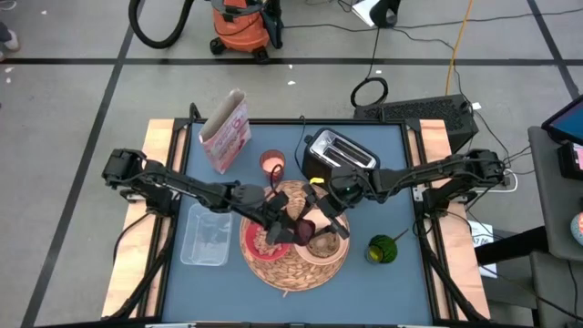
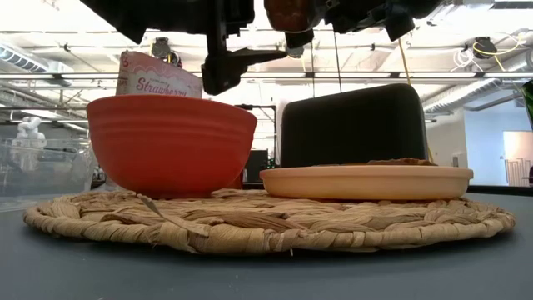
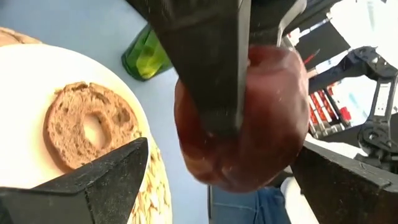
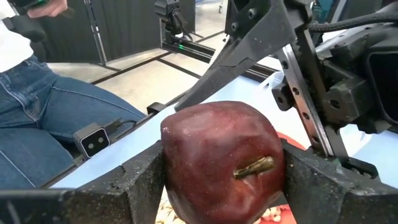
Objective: Arrange a breakfast setting
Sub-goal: Put the apple from the transparent bin to the top left of the orange plate on the placemat
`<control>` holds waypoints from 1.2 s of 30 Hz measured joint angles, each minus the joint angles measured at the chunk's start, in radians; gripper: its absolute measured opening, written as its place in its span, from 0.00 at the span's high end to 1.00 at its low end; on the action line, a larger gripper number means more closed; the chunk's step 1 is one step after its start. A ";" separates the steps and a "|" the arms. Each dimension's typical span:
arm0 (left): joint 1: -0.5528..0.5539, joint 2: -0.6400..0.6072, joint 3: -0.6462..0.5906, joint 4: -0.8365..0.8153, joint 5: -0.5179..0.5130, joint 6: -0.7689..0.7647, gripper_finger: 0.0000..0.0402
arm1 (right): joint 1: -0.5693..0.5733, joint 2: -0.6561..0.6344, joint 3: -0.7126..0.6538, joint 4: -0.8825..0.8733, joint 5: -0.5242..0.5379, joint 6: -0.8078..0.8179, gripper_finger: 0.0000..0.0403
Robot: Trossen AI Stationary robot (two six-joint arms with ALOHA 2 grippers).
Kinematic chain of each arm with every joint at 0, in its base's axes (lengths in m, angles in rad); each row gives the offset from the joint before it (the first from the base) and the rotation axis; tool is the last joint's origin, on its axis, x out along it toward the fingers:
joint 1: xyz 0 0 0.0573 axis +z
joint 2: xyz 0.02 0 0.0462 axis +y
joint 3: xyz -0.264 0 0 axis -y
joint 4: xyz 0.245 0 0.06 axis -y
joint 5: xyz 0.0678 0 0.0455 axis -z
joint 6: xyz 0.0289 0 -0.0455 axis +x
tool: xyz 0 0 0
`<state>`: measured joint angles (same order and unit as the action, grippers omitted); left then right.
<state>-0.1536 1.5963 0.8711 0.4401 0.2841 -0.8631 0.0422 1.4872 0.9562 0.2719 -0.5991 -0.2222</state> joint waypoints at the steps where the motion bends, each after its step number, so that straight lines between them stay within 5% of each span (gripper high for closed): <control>1: 0.001 0.000 0.000 -0.004 0.011 0.001 0.04 | 0.000 0.000 0.000 0.000 0.000 0.000 0.34; 13: 0.015 -0.074 0.000 -0.252 0.082 0.070 0.04 | -0.003 -0.002 0.000 -0.031 -0.002 0.001 0.35; 21: 0.015 -0.185 0.000 -0.493 0.001 0.179 0.04 | -0.006 -0.028 0.002 -0.059 0.006 0.001 0.35; 30: 0.015 -0.325 0.000 -0.824 -0.196 0.257 0.04 | -0.028 -0.107 0.002 -0.162 0.201 -0.032 0.35; 36: 0.015 -0.348 0.001 -0.820 -0.305 0.324 0.04 | -0.067 -0.133 0.002 -0.205 0.392 -0.023 0.35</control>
<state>-0.1384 1.2486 0.8725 -0.3803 -0.0208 -0.5393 -0.0248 1.3546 0.9585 0.0665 -0.2068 -0.2456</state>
